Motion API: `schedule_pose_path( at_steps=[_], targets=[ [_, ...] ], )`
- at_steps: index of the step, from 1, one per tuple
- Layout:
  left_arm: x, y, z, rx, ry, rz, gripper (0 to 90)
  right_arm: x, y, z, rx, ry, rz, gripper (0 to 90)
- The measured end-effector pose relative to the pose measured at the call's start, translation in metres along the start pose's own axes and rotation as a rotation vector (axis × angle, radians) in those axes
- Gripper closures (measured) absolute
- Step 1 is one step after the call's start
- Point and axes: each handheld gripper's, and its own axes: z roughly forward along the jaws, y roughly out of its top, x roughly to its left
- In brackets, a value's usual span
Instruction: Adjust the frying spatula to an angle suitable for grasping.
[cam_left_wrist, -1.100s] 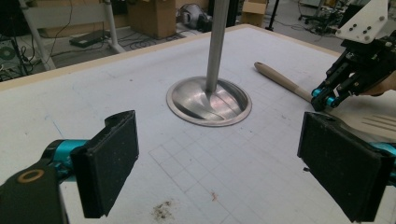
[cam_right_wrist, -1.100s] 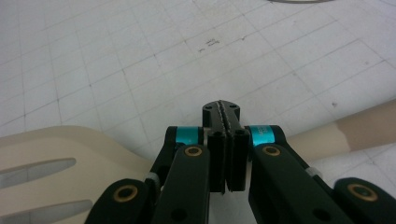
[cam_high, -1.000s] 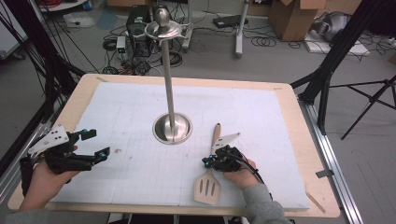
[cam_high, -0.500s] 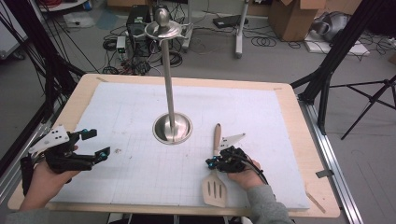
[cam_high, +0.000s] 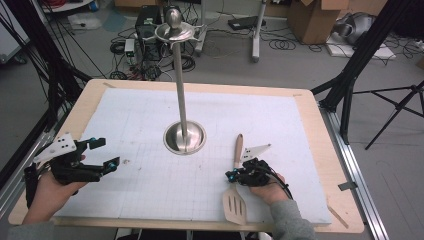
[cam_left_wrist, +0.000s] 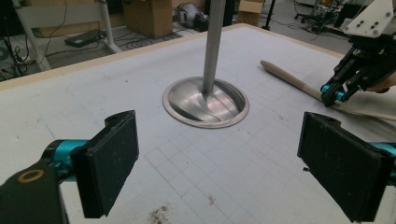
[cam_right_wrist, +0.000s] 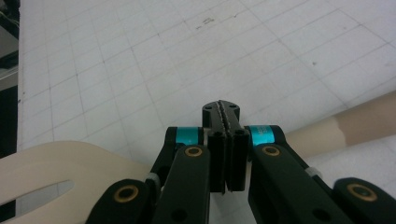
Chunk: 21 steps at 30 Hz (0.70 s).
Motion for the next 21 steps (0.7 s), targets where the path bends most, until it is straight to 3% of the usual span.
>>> schedule_pose_path(
  at_steps=[12,19,21],
  targets=[
    [0.000,0.001,0.003,0.001,-0.007,0.001,13.0,-0.004,-0.013,-0.014,-0.008,0.017,0.030,90.0],
    [0.000,0.001,0.006,0.004,-0.007,0.004,13.0,-0.002,-0.011,-0.010,-0.005,0.013,0.054,89.7],
    [-0.001,0.001,0.007,0.005,-0.009,0.004,13.0,-0.004,-0.011,-0.016,-0.040,-0.006,0.061,89.7]
  ],
)
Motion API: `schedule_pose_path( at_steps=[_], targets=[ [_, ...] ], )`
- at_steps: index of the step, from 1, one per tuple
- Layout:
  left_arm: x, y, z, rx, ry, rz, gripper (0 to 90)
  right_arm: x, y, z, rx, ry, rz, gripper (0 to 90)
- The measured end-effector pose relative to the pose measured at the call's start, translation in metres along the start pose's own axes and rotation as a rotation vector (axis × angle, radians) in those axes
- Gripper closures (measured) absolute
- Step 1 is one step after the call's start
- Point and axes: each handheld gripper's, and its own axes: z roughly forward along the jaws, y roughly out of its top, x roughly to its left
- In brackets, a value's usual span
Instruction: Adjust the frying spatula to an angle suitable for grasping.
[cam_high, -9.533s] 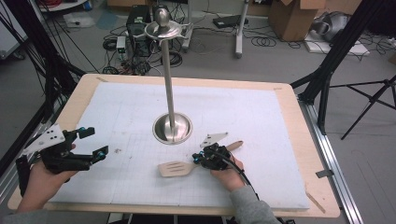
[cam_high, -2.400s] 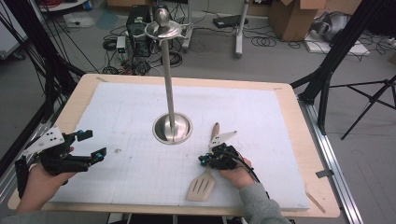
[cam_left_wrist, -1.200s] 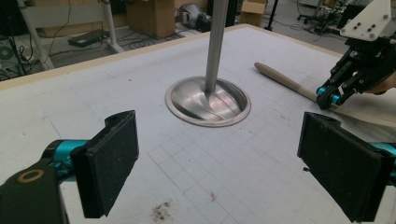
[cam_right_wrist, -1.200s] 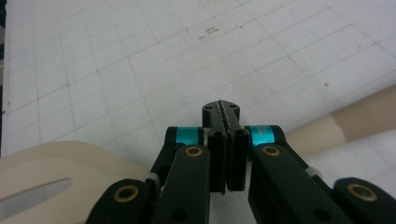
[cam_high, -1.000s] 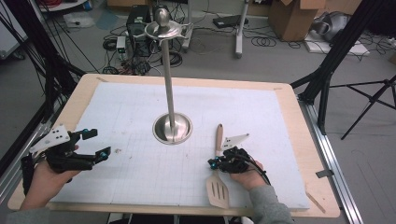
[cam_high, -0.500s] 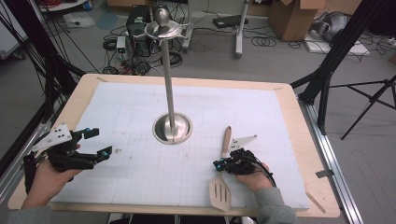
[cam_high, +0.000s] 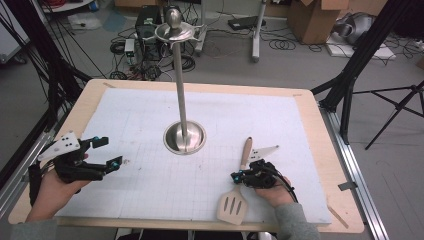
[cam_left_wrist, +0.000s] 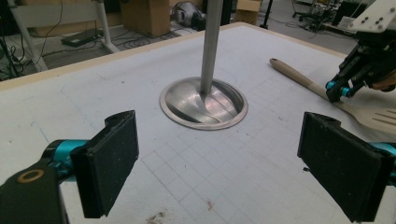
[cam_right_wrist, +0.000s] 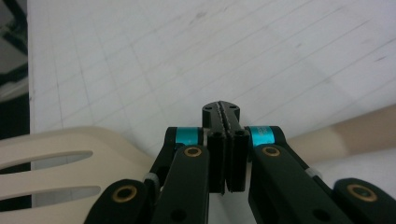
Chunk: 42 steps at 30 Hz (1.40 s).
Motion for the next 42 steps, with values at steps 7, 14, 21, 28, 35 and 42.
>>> schedule_pose_path(
  at_steps=[7,14,21,28,35,42],
  targets=[
    [-0.002,0.000,0.002,0.001,0.003,0.009,13.0,-0.019,-0.006,-0.033,-0.147,-0.122,0.075,89.6],
    [-0.001,-0.001,0.004,0.006,-0.001,0.007,13.0,-0.042,-0.025,-0.043,-0.102,-0.231,0.143,89.6],
    [0.000,0.000,0.000,-0.001,0.000,0.006,13.0,-0.050,-0.032,-0.040,-0.071,-0.282,0.171,89.5],
    [0.000,-0.002,-0.002,0.003,0.007,-0.001,13.0,-0.051,-0.031,-0.036,-0.081,-0.287,0.172,89.5],
    [0.002,-0.004,-0.004,0.000,0.014,-0.008,13.0,-0.051,-0.027,-0.030,-0.085,-0.290,0.151,89.6],
    [0.002,-0.006,-0.003,0.013,0.016,-0.007,13.0,-0.051,-0.022,-0.024,-0.080,-0.284,0.153,89.6]
  ],
)
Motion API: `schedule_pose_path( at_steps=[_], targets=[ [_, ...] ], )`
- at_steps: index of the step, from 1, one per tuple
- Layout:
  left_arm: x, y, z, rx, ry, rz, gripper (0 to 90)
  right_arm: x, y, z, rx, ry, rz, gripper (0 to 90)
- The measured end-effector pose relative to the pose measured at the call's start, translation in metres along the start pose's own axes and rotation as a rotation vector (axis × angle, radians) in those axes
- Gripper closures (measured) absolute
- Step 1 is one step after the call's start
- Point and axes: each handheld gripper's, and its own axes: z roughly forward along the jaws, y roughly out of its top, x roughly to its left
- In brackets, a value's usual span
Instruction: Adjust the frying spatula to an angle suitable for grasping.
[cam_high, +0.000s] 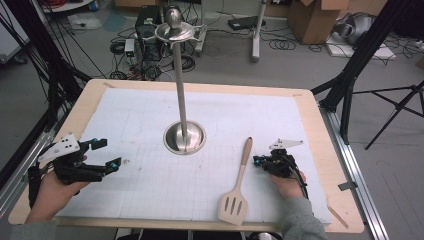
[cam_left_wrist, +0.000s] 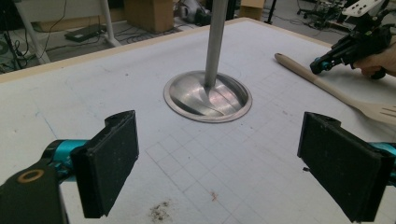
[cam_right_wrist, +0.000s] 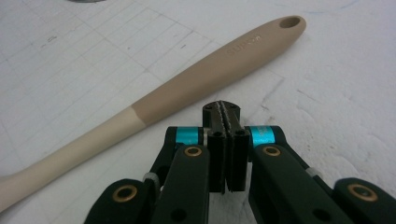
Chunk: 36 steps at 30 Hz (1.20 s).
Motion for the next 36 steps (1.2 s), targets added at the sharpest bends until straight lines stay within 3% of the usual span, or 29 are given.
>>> schedule_pose_path(
  at_steps=[11,17,36],
  targets=[
    [0.000,-0.001,-0.005,-0.007,0.008,-0.002,13.0,0.006,0.009,0.012,-0.006,0.012,-0.034,89.6],
    [0.000,-0.002,-0.006,-0.001,0.011,-0.003,13.0,0.010,0.015,0.018,-0.030,0.030,-0.031,89.6],
    [-0.001,-0.006,-0.012,0.002,0.028,-0.008,13.0,0.018,0.030,0.038,-0.022,0.072,-0.045,89.6]
  ],
)
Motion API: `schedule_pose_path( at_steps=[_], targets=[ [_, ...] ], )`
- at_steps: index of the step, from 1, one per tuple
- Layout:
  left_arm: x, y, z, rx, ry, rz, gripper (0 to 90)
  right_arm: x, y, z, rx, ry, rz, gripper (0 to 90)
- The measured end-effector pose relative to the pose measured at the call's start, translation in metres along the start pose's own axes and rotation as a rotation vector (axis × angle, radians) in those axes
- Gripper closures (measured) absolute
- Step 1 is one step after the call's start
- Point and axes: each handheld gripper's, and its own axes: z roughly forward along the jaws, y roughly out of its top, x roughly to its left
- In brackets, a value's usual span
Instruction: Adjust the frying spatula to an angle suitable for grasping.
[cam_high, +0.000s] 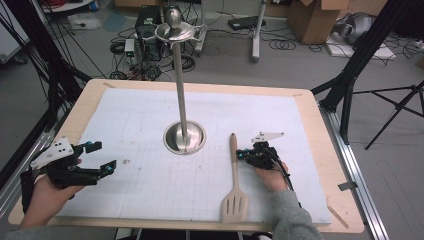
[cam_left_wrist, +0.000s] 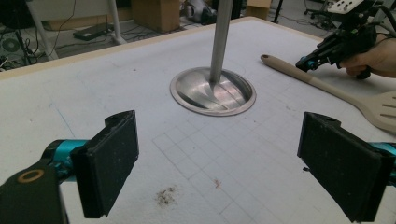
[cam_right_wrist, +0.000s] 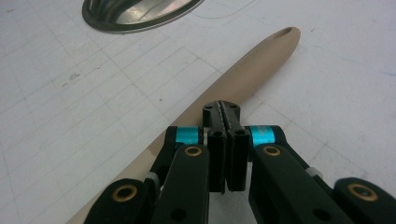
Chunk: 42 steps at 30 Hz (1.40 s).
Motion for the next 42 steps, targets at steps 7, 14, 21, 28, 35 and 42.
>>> schedule_pose_path(
  at_steps=[7,14,21,28,35,42],
  targets=[
    [0.000,0.001,-0.001,-0.002,0.003,0.003,13.0,0.001,0.001,-0.003,-0.016,0.006,0.027,89.5],
    [-0.001,0.002,0.002,-0.003,-0.008,0.006,13.0,0.017,0.005,-0.019,-0.026,0.129,-0.012,89.5],
    [-0.002,0.006,0.010,-0.007,-0.032,0.013,13.0,0.043,0.004,-0.012,0.056,0.186,-0.116,89.5],
    [-0.003,0.006,0.016,0.002,-0.046,0.015,13.0,0.056,0.002,-0.007,0.120,0.223,-0.161,89.5],
    [-0.002,0.007,0.019,0.006,-0.049,0.015,13.0,0.066,-0.001,-0.003,0.176,0.233,-0.208,89.5],
    [-0.003,0.007,0.022,0.012,-0.056,0.017,13.0,0.066,-0.002,-0.004,0.198,0.227,-0.214,89.6]
  ],
)
